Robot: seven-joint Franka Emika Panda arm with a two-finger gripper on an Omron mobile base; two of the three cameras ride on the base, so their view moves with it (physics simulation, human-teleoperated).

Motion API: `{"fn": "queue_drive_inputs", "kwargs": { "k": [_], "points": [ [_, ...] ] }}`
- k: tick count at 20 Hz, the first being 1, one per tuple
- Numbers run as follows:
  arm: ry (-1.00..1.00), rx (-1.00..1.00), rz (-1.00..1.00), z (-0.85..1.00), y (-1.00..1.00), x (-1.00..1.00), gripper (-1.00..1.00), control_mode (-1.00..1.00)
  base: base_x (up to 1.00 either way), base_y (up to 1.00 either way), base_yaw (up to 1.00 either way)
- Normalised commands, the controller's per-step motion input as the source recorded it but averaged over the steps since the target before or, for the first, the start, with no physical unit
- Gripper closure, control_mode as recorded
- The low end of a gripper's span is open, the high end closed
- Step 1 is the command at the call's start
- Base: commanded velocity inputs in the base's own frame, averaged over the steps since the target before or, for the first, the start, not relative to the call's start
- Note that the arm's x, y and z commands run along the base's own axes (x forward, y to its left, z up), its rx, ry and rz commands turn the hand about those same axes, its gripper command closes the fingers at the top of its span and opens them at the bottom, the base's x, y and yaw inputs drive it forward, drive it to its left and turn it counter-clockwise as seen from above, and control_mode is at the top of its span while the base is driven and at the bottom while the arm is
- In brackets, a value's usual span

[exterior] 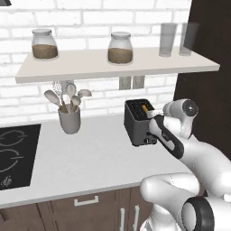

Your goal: Start the toaster. Once the lever pops up, take the bread to the plate on the dining counter.

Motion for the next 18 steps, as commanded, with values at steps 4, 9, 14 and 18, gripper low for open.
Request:
{"fn": "queue_drive_inputs", "kwargs": {
  "k": [4, 9, 14, 18],
  "points": [
    [0.0, 0.0, 0.0, 0.07, 0.0, 0.19, -1.0, -1.0, 0.0, 0.0, 0.0],
    [0.0, 0.0, 0.0, 0.0, 0.0, 0.3, -1.0, -1.0, 0.0, 0.0, 0.0],
    [0.02, 0.0, 0.0, 0.0, 0.0, 0.21, -1.0, -1.0, 0.0, 0.0, 0.0],
    [0.02, 0.0, 0.0, 0.0, 0.0, 0.18, -1.0, -1.0, 0.0, 0.0, 0.0]
  ]
}}
